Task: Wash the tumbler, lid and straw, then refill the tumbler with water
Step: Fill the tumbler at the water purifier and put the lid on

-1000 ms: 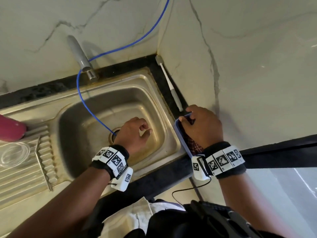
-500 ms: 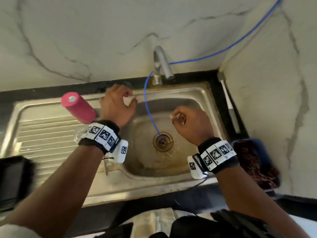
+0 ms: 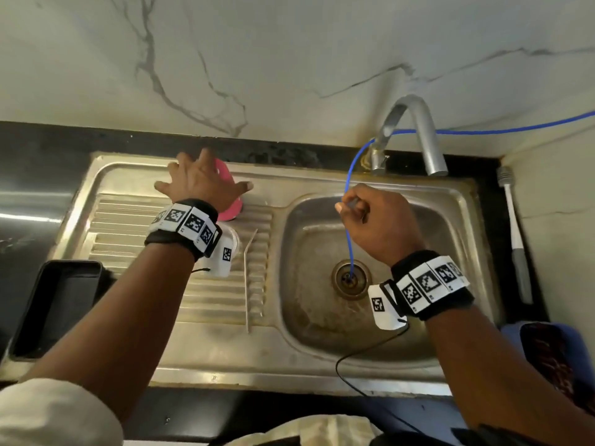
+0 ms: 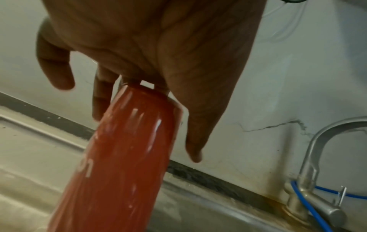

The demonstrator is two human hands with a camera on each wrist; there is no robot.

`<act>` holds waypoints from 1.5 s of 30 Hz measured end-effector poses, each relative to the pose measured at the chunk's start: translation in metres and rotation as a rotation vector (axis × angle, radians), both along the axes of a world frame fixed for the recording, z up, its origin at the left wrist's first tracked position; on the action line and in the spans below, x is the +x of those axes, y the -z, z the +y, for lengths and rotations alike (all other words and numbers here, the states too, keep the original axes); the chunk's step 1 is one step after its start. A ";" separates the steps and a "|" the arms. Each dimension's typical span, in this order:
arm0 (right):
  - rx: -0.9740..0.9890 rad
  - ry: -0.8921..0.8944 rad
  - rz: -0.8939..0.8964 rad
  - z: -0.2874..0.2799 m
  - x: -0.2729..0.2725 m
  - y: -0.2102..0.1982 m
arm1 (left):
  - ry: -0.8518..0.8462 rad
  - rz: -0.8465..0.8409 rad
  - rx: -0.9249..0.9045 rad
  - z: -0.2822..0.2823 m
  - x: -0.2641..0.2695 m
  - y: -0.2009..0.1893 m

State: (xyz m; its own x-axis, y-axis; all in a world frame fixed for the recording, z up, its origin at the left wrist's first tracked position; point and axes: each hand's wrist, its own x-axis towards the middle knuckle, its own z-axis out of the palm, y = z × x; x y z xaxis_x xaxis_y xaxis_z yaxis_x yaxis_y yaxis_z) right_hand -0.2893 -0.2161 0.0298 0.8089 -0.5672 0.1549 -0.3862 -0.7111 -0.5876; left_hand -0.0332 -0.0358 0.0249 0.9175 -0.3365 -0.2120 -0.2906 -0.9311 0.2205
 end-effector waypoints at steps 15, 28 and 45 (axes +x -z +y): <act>0.723 0.165 -0.193 0.019 0.030 -0.027 | -0.326 0.493 -1.200 -0.011 -0.089 -0.017; 0.860 0.187 -0.627 -0.005 -0.014 -0.123 | 0.114 0.692 -1.311 -0.063 -0.218 -0.080; 0.140 -0.024 -1.123 -0.079 -0.145 -0.342 | 0.802 -0.408 -1.660 -0.118 -0.208 -0.432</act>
